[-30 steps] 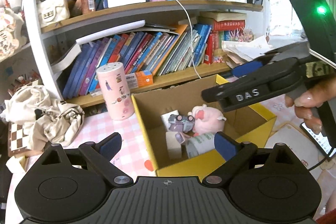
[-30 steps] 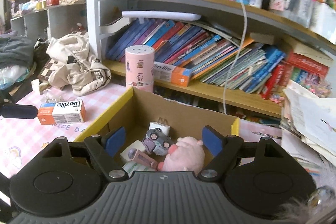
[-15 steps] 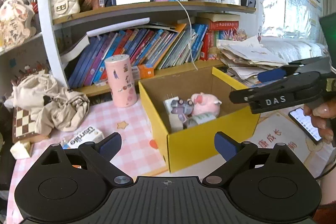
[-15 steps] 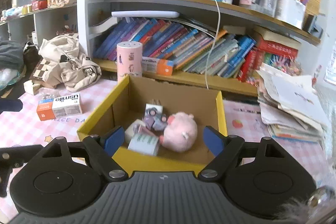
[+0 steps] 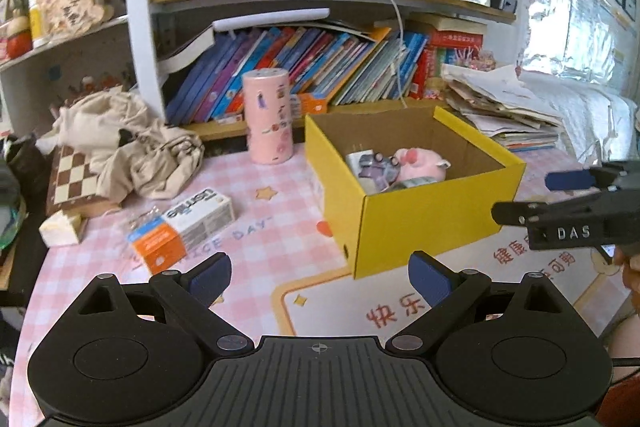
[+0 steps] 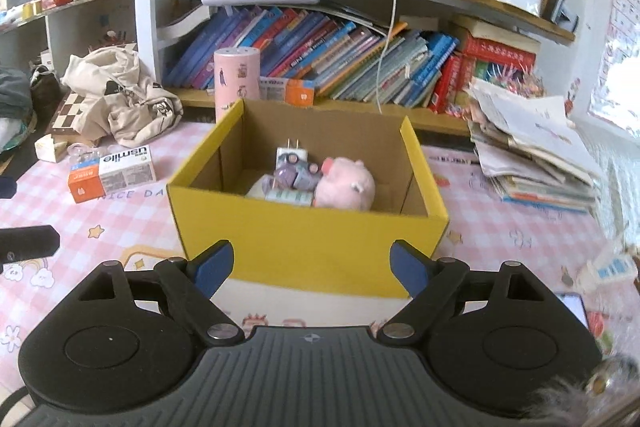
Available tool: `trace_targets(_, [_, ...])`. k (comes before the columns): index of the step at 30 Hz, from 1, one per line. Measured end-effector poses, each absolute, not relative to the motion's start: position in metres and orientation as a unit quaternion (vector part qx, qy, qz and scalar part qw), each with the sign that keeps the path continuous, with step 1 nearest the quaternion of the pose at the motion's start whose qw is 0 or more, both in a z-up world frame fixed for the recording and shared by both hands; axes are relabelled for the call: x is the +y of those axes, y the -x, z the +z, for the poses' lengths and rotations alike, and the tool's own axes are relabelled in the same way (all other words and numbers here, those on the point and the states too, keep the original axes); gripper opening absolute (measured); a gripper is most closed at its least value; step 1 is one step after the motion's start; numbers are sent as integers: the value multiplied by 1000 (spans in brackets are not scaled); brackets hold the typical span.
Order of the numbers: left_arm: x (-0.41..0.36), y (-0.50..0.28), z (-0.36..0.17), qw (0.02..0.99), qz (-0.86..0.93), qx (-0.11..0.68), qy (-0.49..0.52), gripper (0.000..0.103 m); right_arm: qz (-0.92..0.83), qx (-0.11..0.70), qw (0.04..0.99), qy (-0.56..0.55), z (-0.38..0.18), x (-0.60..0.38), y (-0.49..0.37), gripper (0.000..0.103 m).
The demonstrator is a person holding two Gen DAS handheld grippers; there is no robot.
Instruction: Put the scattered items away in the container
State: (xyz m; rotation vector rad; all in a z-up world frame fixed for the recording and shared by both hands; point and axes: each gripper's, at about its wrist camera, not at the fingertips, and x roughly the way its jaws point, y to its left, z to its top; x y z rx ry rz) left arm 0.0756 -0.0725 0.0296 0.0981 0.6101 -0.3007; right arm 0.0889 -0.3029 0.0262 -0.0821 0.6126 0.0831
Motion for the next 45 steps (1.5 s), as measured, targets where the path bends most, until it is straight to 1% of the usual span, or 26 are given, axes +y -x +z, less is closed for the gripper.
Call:
trace_targets(3, [-65, -71, 28, 942, -143, 301, -44, 97, 36, 310, 949, 34, 19, -296, -82, 86])
trace_targets(14, [-49, -57, 18, 937, -146, 315, -36, 97, 19, 327, 944, 28, 5, -269, -54, 94])
trace_targets(25, [-13, -44, 10, 937, -130, 325, -5, 97, 13, 338, 940, 34, 2, -241, -42, 95])
trace_targets(45, [57, -19, 10, 948, -53, 311, 36, 97, 58, 341, 936, 57, -4, -180, -35, 97])
